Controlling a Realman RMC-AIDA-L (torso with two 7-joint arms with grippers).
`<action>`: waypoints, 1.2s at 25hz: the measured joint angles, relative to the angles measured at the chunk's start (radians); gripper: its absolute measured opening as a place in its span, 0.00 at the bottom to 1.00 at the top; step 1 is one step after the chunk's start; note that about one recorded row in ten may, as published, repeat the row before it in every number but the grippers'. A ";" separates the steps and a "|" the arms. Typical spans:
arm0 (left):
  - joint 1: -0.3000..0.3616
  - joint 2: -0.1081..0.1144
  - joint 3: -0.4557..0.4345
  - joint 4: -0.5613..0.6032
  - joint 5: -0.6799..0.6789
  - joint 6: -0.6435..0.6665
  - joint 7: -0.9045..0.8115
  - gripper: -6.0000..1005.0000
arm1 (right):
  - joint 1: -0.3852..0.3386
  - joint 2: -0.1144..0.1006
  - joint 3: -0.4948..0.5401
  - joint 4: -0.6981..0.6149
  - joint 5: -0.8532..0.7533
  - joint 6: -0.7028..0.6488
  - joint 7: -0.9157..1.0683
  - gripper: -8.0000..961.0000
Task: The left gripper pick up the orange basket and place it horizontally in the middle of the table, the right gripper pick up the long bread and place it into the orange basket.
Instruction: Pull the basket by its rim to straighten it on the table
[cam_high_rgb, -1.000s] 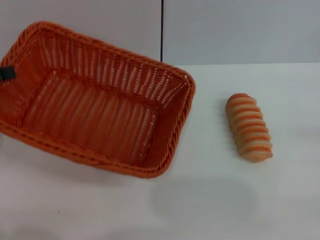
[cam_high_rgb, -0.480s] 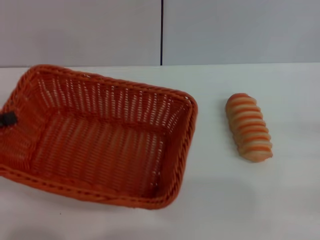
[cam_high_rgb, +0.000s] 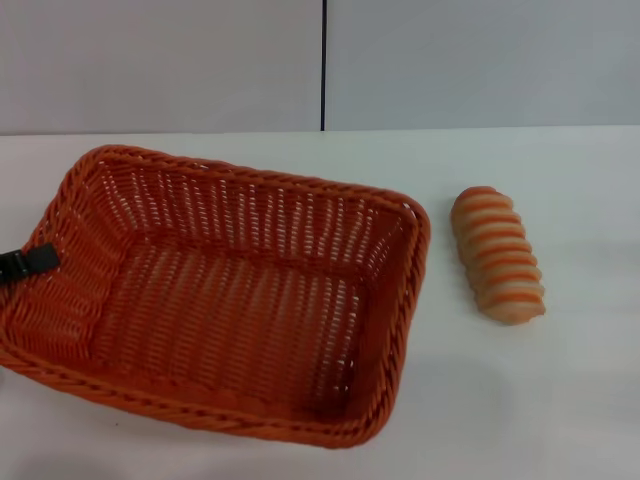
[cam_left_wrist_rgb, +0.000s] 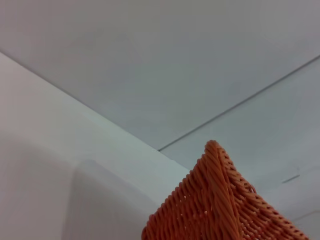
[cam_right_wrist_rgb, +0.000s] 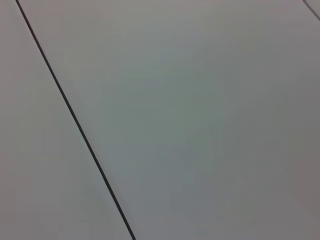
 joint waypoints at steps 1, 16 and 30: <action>0.000 0.000 0.000 0.000 -0.001 0.002 -0.001 0.23 | -0.002 0.000 0.000 0.000 0.000 0.000 0.000 0.54; 0.002 0.008 -0.002 0.007 0.010 0.025 -0.012 0.38 | -0.008 0.001 0.000 0.001 -0.011 -0.001 0.000 0.54; -0.010 0.047 0.016 0.014 0.133 0.100 -0.013 0.79 | 0.001 -0.003 0.000 -0.012 -0.016 0.002 0.010 0.54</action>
